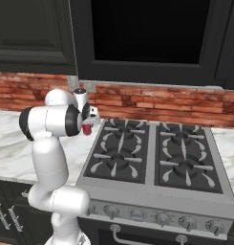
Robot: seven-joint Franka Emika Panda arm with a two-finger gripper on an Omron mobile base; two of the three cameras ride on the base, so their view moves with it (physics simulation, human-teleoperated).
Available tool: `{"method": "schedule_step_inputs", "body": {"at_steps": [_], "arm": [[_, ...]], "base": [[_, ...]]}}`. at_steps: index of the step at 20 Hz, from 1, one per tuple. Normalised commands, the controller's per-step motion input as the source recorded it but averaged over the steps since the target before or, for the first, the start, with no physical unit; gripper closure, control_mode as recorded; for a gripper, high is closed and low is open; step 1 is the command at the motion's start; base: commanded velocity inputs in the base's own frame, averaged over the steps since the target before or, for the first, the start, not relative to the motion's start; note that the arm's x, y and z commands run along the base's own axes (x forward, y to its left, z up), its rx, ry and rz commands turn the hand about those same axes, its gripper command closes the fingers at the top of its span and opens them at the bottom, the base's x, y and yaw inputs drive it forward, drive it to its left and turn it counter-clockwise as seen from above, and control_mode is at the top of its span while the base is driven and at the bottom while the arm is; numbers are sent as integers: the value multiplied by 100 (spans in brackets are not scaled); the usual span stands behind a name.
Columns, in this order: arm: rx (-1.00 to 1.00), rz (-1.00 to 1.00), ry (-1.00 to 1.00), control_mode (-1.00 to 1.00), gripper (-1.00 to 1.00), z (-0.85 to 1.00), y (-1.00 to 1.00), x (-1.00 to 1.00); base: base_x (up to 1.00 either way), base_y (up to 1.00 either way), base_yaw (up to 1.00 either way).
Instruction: Four empty soda cans are scattered around the kitchen. Gather all the cans and cluster them next to the stove for recycling.
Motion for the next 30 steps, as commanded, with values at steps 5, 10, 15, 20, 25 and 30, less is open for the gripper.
{"method": "schedule_step_inputs", "body": {"at_steps": [5,10,15,20,25,30], "arm": [[0,0,0,-100,100,-15,0,1],[0,0,0,-100,-100,-4,0,0],[0,0,0,-100,-100,0,0,0],[0,0,0,-100,-100,0,0,0],[0,0,0,-100,-100,0,0,0],[3,0,-4,-100,-100,0,-3,-8]], "base": [[0,0,0],[0,0,0],[0,0,0],[0,0,0],[0,0,0],[0,0,0]]}}
